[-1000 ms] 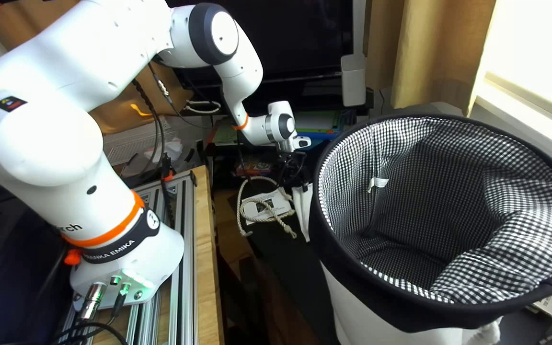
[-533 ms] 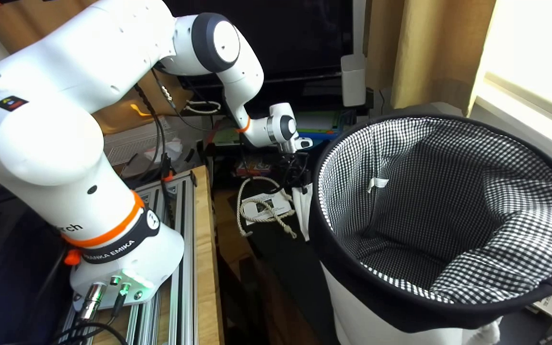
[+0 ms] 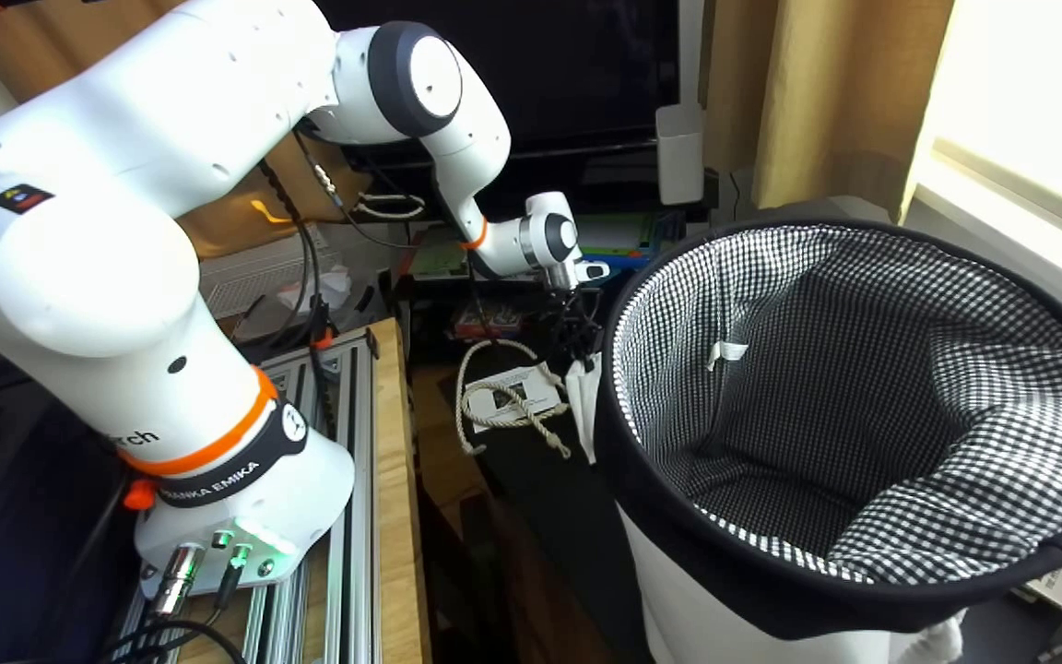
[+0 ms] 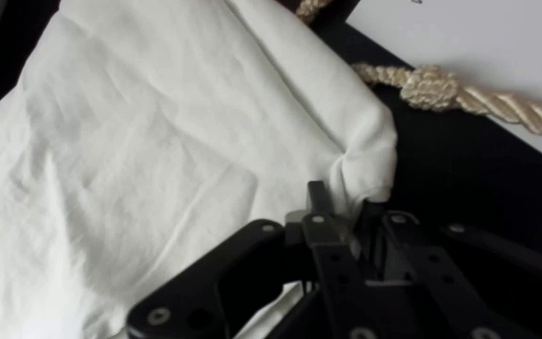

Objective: Put the cloth on the edge of the laundry basket

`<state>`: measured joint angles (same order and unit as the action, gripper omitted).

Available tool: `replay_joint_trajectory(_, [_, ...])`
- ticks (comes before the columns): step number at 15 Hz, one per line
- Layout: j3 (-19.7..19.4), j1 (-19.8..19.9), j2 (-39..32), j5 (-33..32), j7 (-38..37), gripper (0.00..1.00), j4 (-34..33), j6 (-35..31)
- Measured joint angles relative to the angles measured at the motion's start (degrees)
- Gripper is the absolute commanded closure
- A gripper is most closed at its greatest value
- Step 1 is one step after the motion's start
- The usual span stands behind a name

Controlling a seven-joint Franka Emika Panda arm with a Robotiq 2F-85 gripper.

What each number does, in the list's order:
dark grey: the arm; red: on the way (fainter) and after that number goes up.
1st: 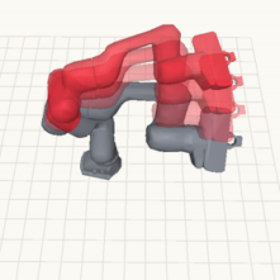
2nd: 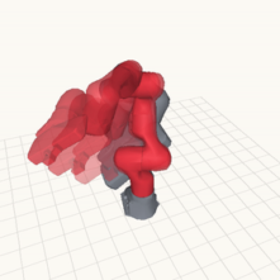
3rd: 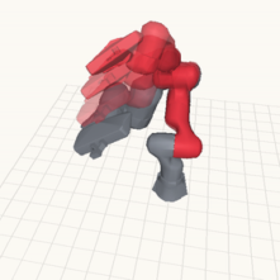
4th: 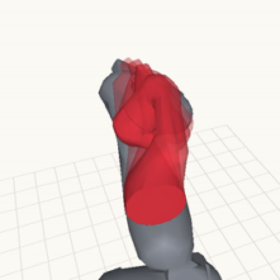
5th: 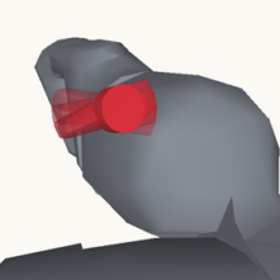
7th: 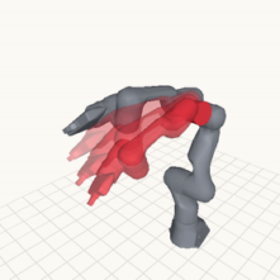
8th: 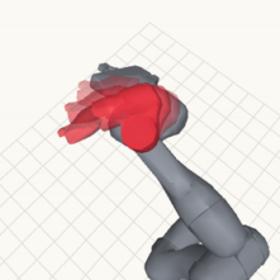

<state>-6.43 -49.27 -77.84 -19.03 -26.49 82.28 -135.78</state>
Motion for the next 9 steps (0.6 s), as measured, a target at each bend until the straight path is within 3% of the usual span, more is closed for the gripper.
replay_joint_trajectory(1, [0.0, 0.0, 0.1, 0.0, 0.2, 0.41, 0.0, 0.3])
replay_joint_trajectory(3, [-0.1, 0.1, 0.3, 0.0, 0.8, 0.76, 0.0, 1.1])
replay_joint_trajectory(4, [-0.1, 0.2, 0.3, 0.0, 1.0, 0.79, 0.0, 1.4])
replay_joint_trajectory(7, [0.0, 0.5, 0.3, 0.0, 1.9, 1.0, 0.0, 2.2])
replay_joint_trajectory(9, [0.2, 0.7, 0.2, 0.0, 2.7, 1.0, 0.0, 2.6])
